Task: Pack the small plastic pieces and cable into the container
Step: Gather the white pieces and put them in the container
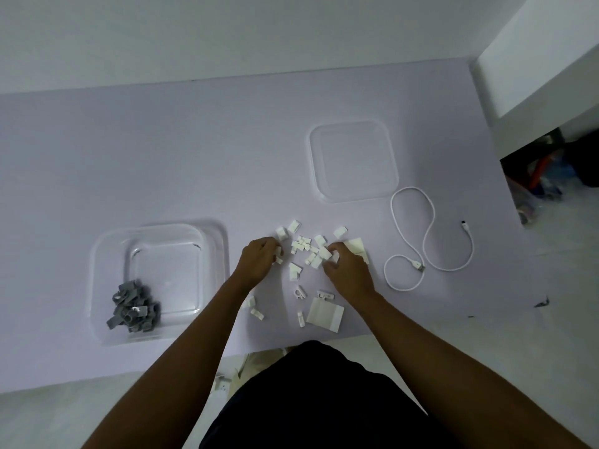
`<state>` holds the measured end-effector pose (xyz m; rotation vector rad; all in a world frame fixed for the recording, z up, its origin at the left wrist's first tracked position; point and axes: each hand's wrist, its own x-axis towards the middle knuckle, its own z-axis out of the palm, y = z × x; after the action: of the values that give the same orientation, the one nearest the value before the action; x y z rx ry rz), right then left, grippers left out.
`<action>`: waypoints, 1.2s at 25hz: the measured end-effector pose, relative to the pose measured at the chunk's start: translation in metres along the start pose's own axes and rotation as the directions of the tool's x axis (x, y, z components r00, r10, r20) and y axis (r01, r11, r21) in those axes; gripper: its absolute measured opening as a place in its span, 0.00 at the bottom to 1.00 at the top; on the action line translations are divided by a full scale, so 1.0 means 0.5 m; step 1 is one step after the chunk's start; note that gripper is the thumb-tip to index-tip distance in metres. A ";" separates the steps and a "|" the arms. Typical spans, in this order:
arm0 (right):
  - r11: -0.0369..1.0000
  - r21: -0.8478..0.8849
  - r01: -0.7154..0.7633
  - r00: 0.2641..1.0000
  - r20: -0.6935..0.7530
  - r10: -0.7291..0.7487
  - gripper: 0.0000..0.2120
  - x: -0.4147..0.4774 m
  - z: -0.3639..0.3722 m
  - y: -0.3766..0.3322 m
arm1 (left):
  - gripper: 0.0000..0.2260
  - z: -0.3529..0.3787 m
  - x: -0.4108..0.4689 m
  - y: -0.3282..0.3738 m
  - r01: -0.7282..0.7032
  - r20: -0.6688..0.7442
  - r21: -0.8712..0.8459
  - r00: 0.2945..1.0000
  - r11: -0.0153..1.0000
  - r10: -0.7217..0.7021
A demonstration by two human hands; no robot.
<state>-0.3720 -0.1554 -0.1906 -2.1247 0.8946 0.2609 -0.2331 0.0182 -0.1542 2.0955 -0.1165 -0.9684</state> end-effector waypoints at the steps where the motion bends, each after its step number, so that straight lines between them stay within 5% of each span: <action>1: 0.998 -0.051 0.036 0.999 -0.017 -0.037 0.11 0.001 0.003 0.000 | 0.16 0.004 -0.003 0.000 0.016 0.020 0.007 1.000 1.000 -0.016; 5: 0.995 -0.050 0.081 0.994 -0.076 -0.084 0.04 0.005 0.009 0.002 | 0.19 0.017 -0.007 -0.005 0.057 0.053 0.131 0.997 0.990 -0.064; 9: 0.996 0.084 0.035 0.993 -0.115 -0.026 0.07 -0.002 0.006 0.007 | 0.16 0.032 0.004 -0.019 0.022 0.045 0.344 0.998 0.939 -0.040; 13: 1.000 -0.001 -0.006 0.996 -0.084 0.006 0.16 0.010 0.009 -0.015 | 0.19 0.071 0.000 0.000 -0.015 0.037 0.509 0.999 0.861 -0.005; 17: 0.993 -0.117 0.013 0.999 -0.049 -0.018 0.12 0.034 0.021 -0.039 | 0.12 0.079 0.013 0.008 0.013 0.050 0.504 0.998 0.863 -0.044; 20: 0.987 0.158 -0.038 0.998 -0.041 0.045 0.12 0.042 0.013 -0.052 | 0.17 0.063 0.016 0.002 -0.016 0.099 0.415 0.995 0.910 -0.028; 22: 0.808 0.560 -0.182 0.983 0.098 0.154 0.13 0.037 -0.008 -0.060 | 0.15 0.049 0.011 -0.004 -0.021 0.070 0.380 0.998 0.925 -0.006; 24: 0.580 0.743 -0.334 0.941 0.293 0.167 0.11 0.020 -0.031 -0.058 | 0.15 0.041 0.000 -0.015 -0.031 0.026 0.373 0.999 0.927 0.023; 28: 0.455 0.835 -0.309 0.941 0.338 0.018 0.12 -0.012 -0.050 -0.033 | 0.14 0.037 -0.027 -0.034 -0.060 0.040 0.462 0.998 0.885 0.047; 30: 0.457 0.825 -0.334 0.940 0.327 0.097 0.17 -0.015 -0.052 -0.037 | 0.18 0.043 -0.033 -0.042 -0.096 0.068 0.503 0.995 0.859 0.072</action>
<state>-0.3676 -0.1628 -0.1589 -0.9706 0.8854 0.1239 -0.2641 0.0248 -0.1672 2.5172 -0.5362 -1.0110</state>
